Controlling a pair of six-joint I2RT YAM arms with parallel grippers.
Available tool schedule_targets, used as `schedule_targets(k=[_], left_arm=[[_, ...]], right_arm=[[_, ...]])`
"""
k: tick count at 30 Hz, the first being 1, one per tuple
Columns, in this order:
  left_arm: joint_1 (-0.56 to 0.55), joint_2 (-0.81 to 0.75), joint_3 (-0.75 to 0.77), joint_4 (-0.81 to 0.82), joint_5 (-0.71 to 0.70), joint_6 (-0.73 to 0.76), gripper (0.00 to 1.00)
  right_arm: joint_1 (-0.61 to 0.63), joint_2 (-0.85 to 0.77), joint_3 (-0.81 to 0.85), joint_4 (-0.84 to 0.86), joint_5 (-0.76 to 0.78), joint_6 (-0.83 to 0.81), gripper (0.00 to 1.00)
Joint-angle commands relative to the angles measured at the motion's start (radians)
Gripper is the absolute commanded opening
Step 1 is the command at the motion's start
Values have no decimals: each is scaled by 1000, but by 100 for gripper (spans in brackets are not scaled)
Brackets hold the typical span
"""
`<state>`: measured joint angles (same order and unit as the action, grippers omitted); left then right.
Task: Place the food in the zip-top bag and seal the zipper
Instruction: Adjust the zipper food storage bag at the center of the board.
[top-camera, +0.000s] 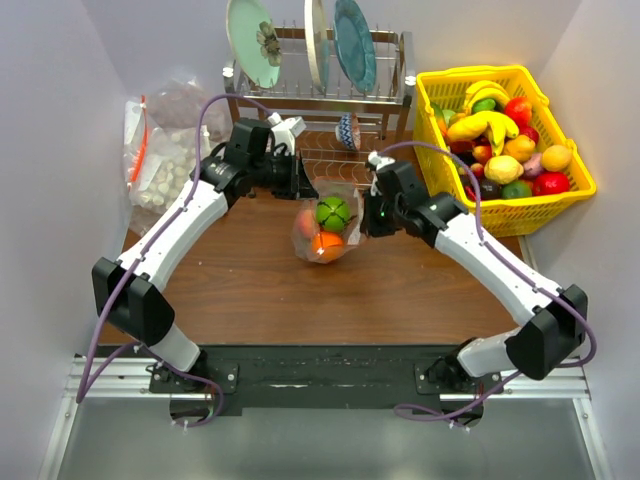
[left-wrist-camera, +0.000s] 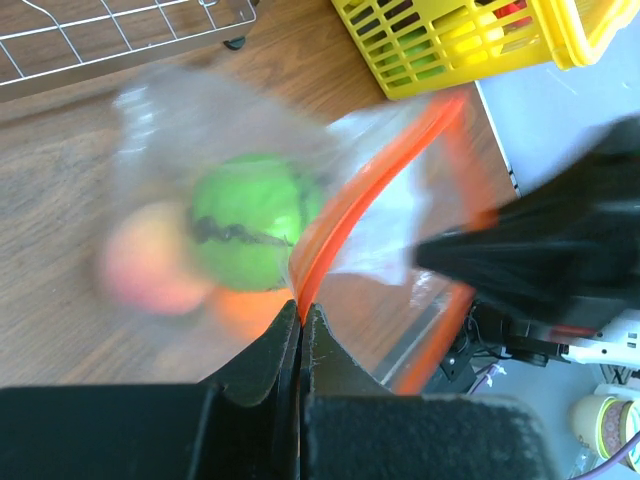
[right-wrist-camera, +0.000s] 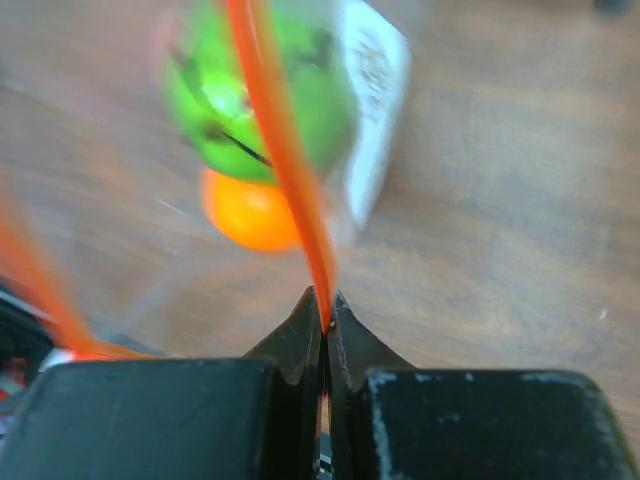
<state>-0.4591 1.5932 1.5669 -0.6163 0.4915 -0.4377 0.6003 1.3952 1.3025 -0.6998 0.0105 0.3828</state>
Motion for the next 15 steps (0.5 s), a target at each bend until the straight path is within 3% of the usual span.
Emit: schedule_targets(k=[1, 5, 11, 15], left_arm=[[7, -45, -31, 44, 9, -9, 0], [8, -56, -42, 46, 28, -13, 0], [53, -76, 102, -57, 4, 24, 0], [53, -87, 52, -42, 33, 16, 0]], right_arm=[[4, -38, 328, -85, 32, -45, 0], [3, -35, 420, -118, 45, -47, 0], [-4, 1, 245, -110, 135, -33, 0], [-4, -18, 187, -55, 100, -13, 0]])
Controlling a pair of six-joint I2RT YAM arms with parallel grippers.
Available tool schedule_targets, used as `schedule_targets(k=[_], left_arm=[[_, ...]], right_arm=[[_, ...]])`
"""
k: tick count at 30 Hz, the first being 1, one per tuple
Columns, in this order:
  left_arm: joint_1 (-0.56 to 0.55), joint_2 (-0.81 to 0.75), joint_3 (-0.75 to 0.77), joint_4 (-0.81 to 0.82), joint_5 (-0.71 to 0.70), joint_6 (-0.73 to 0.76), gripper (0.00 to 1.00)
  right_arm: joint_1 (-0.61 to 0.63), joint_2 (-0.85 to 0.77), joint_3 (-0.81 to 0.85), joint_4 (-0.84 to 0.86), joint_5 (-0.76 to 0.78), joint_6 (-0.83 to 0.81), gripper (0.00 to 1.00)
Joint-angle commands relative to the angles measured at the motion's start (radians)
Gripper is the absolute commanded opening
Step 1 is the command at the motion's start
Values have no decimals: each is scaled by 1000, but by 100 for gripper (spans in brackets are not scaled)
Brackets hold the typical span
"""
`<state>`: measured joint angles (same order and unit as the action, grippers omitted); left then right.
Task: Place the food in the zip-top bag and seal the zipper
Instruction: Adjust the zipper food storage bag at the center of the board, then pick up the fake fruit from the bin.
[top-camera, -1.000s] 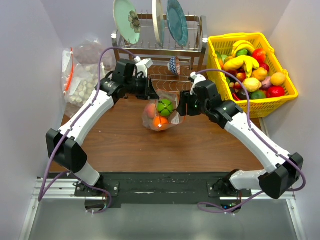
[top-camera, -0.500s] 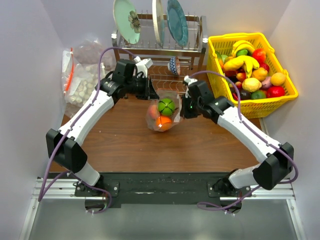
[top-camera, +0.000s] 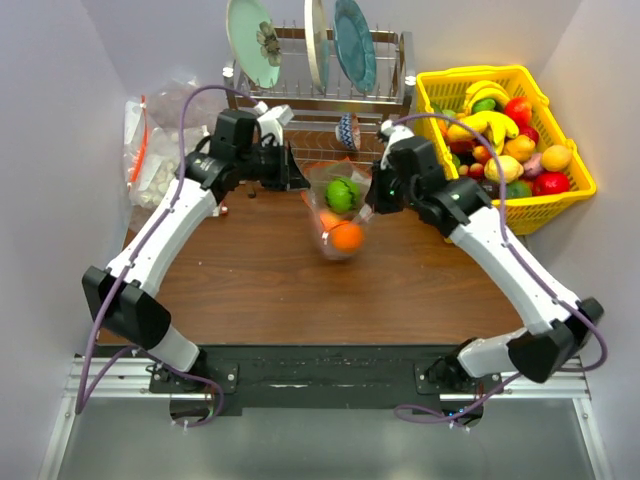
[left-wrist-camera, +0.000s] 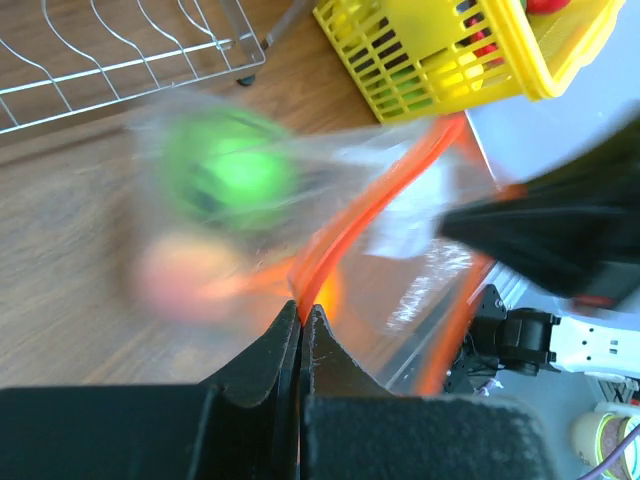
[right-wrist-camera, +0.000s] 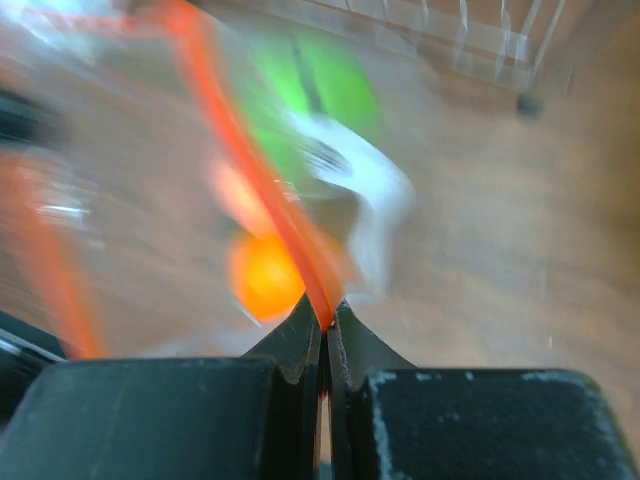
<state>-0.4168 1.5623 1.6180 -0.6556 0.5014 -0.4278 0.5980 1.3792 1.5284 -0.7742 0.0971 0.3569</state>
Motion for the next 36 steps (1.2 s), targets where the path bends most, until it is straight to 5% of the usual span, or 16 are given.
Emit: schedule_targets(k=[1, 3, 5, 6, 9, 15, 22, 36], left_arm=[[10, -56, -19, 23, 31, 3, 0], [10, -61, -64, 49, 43, -2, 0], [10, -68, -90, 65, 37, -2, 0], [12, -73, -105, 71, 17, 1, 0], [10, -65, -124, 93, -15, 1, 0], [12, -54, -181, 169, -17, -12, 0], [12, -50, -199, 197, -11, 1, 0], [12, -56, -222, 214, 31, 8, 0]], right_arm=[[-1, -5, -39, 27, 3, 16, 0], [-3, 1, -34, 42, -17, 16, 2], [-3, 30, -24, 41, -56, 14, 21], [-3, 37, -7, 26, -59, 16, 45], [-3, 29, 9, 29, -53, 19, 62], [-58, 18, 137, -72, -2, -12, 63], [-337, -16, 208, -135, 6, -29, 58], [-705, 96, 105, 125, -7, 258, 53]])
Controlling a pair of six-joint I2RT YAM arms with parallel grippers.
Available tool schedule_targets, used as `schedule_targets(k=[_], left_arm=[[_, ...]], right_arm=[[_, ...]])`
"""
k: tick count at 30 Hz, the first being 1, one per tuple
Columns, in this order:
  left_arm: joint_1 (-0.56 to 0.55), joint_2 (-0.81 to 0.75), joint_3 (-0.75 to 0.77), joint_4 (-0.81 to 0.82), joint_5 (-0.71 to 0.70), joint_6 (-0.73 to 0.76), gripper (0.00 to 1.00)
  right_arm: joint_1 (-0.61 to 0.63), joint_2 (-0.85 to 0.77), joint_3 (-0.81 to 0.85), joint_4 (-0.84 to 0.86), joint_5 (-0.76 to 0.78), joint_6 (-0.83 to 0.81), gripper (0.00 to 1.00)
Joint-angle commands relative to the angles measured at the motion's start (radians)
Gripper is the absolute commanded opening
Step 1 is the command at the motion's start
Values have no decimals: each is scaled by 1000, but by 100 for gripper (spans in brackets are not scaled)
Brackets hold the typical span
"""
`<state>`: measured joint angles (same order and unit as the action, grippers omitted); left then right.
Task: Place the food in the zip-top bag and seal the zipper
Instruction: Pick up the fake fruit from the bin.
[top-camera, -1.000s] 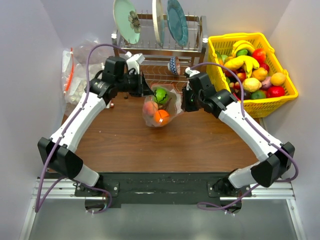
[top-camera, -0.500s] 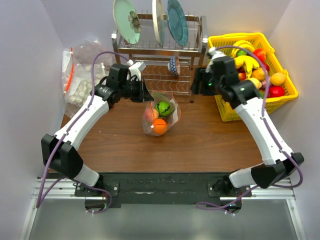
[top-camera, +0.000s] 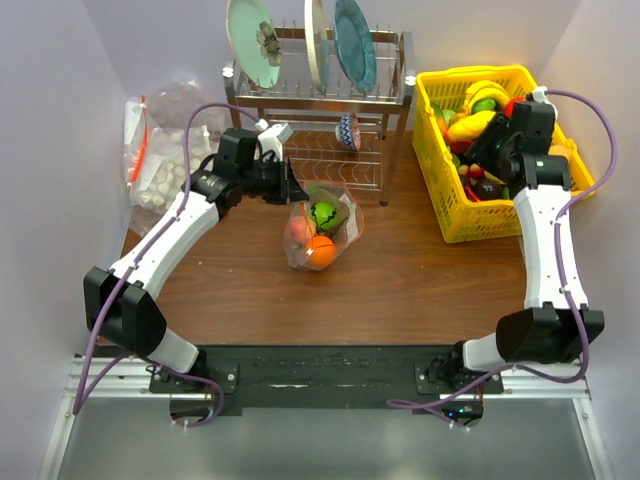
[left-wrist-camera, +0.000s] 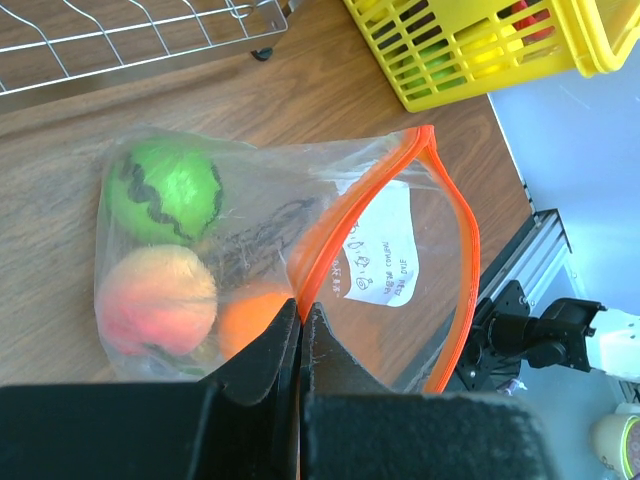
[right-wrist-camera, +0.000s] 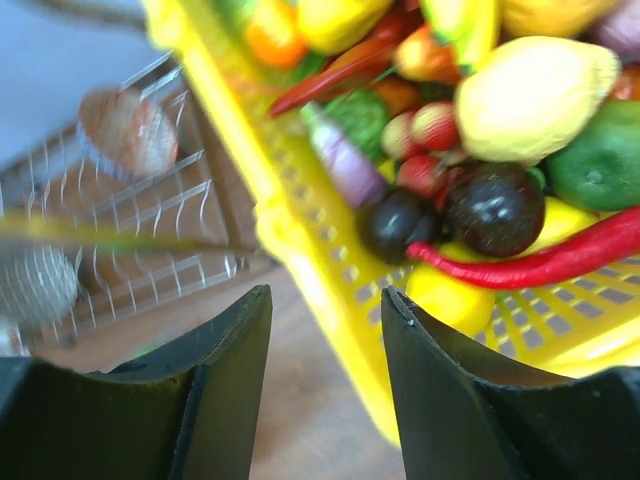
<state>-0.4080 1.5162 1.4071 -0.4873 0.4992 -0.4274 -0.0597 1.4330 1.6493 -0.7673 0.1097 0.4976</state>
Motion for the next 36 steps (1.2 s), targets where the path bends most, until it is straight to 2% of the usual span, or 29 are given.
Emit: schedule_targets(k=[1, 4, 6, 9, 10, 13, 15, 21, 29, 31, 33, 34, 36], left_arm=[[3, -13, -16, 46, 35, 6, 0], [3, -17, -25, 49, 39, 4, 0], [1, -21, -31, 55, 36, 3, 0], [3, -16, -30, 64, 48, -1, 0], [3, -13, -20, 62, 53, 4, 0], [3, -4, -2, 38, 53, 21, 0], [3, -4, -2, 33, 53, 27, 0], [3, -22, -33, 56, 42, 21, 0], [1, -10, -42, 61, 52, 29, 0], [3, -7, -43, 61, 53, 30, 0], [3, -7, -43, 61, 53, 30, 0], [1, -8, -45, 61, 52, 30, 0], [3, -11, -46, 59, 50, 30, 0]], right_arm=[[-55, 52, -16, 131, -19, 121, 53], [-69, 75, 1, 120, 43, 67, 54], [-71, 92, 13, 99, 151, 16, 54], [-75, 110, 21, 74, 273, -19, 63], [-77, 119, 21, 75, 289, -27, 74], [-83, 161, 36, 76, 338, -59, 84], [-86, 208, 50, 71, 343, -82, 87], [-89, 349, 150, 69, 340, -137, 87], [-91, 546, 308, 36, 450, -157, 87], [-91, 578, 328, 34, 462, -159, 81], [-91, 583, 330, 34, 466, -162, 64], [-91, 578, 322, 33, 464, -162, 60], [-91, 519, 297, 39, 446, -152, 58]])
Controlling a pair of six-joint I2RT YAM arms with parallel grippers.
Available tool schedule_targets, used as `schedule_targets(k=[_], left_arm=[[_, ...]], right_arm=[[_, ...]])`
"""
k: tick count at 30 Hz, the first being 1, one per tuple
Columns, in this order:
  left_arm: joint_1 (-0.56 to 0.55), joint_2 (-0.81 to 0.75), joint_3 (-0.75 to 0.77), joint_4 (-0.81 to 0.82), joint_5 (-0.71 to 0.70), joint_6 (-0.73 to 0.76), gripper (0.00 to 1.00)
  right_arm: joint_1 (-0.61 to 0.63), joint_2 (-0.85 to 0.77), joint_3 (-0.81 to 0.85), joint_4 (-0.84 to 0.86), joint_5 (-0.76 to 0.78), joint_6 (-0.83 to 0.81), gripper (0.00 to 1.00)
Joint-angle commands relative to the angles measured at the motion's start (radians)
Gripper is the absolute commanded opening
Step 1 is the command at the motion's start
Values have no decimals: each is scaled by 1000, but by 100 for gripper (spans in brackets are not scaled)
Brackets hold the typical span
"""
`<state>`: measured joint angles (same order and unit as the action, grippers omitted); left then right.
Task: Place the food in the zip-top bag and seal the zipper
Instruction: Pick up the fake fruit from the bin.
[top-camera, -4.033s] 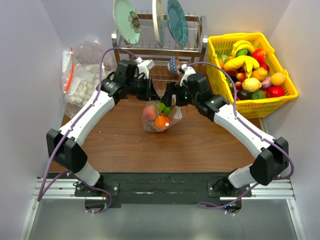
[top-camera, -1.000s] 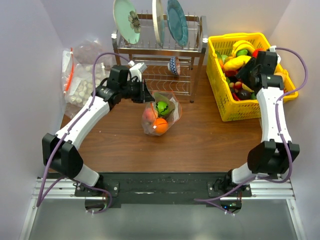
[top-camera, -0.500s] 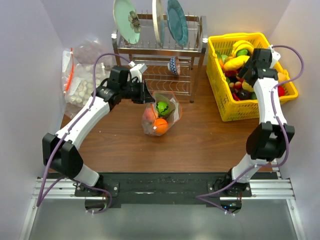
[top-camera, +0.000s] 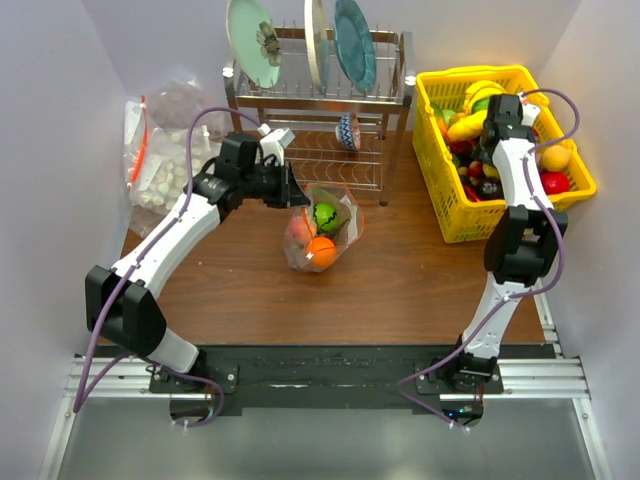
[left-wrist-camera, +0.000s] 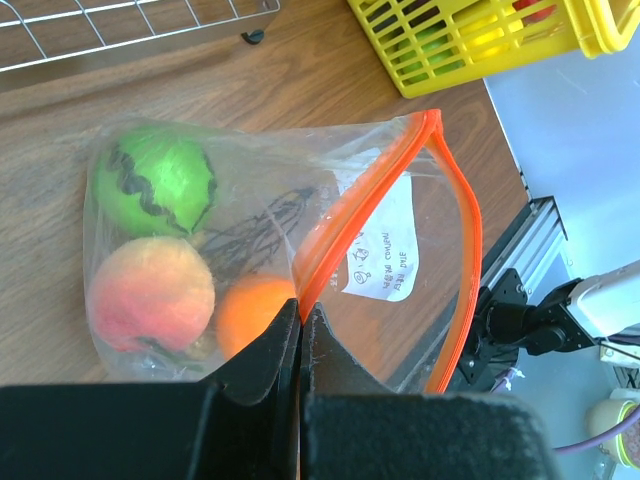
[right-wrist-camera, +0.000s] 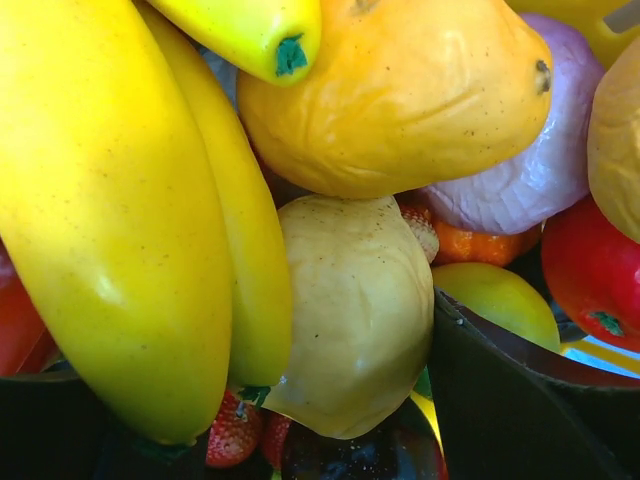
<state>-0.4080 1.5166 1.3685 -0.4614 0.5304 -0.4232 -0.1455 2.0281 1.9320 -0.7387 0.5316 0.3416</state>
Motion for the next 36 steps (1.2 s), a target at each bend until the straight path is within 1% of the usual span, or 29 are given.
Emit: schedule_targets(k=[1, 2, 3, 9, 10, 13, 14, 16, 18, 19, 21, 24, 26, 28, 33, 34, 36], left_arm=[[3, -13, -8, 33, 14, 26, 0], [3, -15, -8, 33, 14, 24, 0], [3, -15, -6, 30, 11, 26, 0], [3, -19, -5, 23, 2, 24, 0], [3, -19, -5, 21, 3, 26, 0], [3, -19, 0, 14, 0, 29, 0], [1, -19, 0, 12, -3, 31, 0], [3, -18, 3, 7, -7, 31, 0], [3, -13, 9, 3, -10, 34, 0], [3, -15, 10, 1, -13, 34, 0], [3, -13, 12, 0, -15, 34, 0], [3, -12, 15, -2, -18, 31, 0], [3, -10, 18, -2, -20, 26, 0], [3, -10, 21, -8, -27, 21, 0], [1, -3, 38, -28, -40, 24, 0], [1, -1, 41, -34, -43, 26, 0], [3, 8, 53, -49, -46, 31, 0]], right_arm=[[-5, -103, -35, 45, 10, 2, 58], [-5, -135, -59, 56, -7, 4, 55], [-5, -194, -109, 79, -46, 4, 54], [-2, -399, -275, 116, -205, 7, 54], [-2, -445, -289, 119, -255, 2, 54], [0, -522, -352, 137, -332, -4, 55], [0, -570, -367, 142, -372, 3, 55], [0, -612, -396, 159, -406, 13, 55], [1, -647, -404, 159, -473, 34, 55], [3, -657, -406, 162, -516, 42, 54], [12, -684, -425, 186, -654, 76, 51], [72, -721, -479, 258, -769, 119, 51], [170, -733, -493, 274, -779, 114, 51], [254, -749, -519, 304, -829, 111, 51], [405, -792, -597, 404, -913, 103, 50], [462, -795, -603, 413, -945, 82, 50], [521, -784, -598, 394, -949, 48, 50]])
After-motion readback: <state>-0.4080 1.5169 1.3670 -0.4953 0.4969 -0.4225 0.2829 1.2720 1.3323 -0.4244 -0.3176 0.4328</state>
